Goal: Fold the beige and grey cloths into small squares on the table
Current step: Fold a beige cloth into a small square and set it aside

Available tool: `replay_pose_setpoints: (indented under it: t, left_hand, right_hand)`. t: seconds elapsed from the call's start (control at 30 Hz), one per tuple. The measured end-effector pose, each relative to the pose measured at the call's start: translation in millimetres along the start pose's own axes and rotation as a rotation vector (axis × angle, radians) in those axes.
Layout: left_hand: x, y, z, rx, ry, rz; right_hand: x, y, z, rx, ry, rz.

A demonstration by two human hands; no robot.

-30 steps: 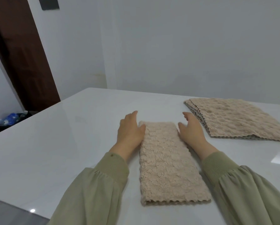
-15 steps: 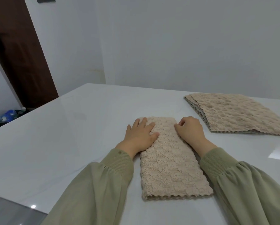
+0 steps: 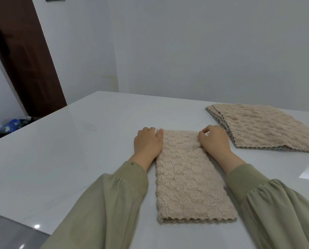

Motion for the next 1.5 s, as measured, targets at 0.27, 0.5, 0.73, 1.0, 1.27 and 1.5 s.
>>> replay_pose_setpoints:
  t: [0.27,0.5,0.73,1.0,1.27,1.5]
  left_hand:
    - [-21,10,2,-0.097,-0.032,0.02]
    - [-11,-4,10,0.689,-0.156,0.035]
    - [-5,-17,14,0.894,-0.195,0.134]
    - [-8,-11,5,1.214,-0.552,-0.242]
    - [-9,-19,12,1.201,-0.476,-0.166]
    - [-11,-23,6,0.846,-0.328,0.205]
  right_hand:
    - [-13,17,-6,0.145,-0.084,-0.269]
    - [-13,11,-7,0.061,-0.094,-0.353]
    - [-7,-6,-21,-0.637,0.246,-0.361]
    - [-14,-16,-34,-1.005,0.397,-0.428]
    - [-13,-30,-47,-1.056,0.378,-0.497]
    - [5,-19,-44,-0.657,0.437,-0.717]
Point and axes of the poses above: each hand's wrist, its own x-axis away from the middle knuckle, its own y-axis out of the palm, z = x × y, the point moved 3 cm from there along -x, towards the middle knuckle, and after that the axes turned 15 degrees about z, right-handed, at the moved point
